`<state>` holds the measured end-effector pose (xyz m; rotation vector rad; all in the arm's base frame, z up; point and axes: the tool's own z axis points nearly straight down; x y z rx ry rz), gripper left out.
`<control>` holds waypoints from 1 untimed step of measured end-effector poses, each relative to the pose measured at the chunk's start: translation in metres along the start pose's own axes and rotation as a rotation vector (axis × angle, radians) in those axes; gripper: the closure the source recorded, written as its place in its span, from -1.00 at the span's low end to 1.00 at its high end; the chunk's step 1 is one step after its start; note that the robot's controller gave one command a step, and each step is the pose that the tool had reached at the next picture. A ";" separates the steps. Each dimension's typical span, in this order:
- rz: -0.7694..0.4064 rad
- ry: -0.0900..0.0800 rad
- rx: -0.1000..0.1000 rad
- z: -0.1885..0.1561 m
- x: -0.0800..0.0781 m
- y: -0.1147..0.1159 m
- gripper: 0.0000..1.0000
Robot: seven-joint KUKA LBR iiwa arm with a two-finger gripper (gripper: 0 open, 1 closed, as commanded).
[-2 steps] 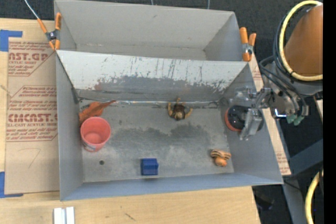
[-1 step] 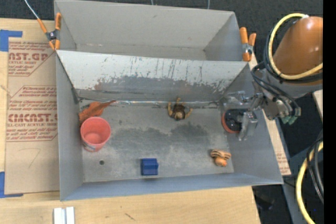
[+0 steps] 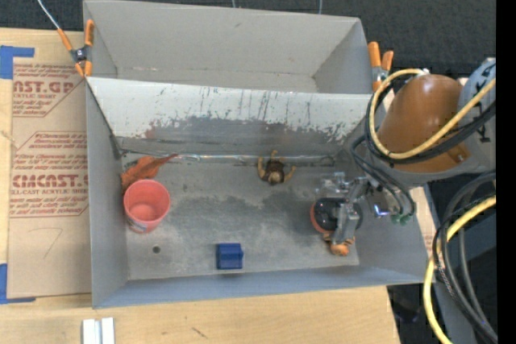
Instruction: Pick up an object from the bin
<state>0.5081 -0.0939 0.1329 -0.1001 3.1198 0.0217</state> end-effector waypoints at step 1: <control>0.052 -0.008 0.005 -0.112 0.023 -0.062 1.00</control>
Offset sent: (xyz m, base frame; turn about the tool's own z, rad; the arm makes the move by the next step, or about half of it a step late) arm -0.0218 -0.0619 0.1069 0.0472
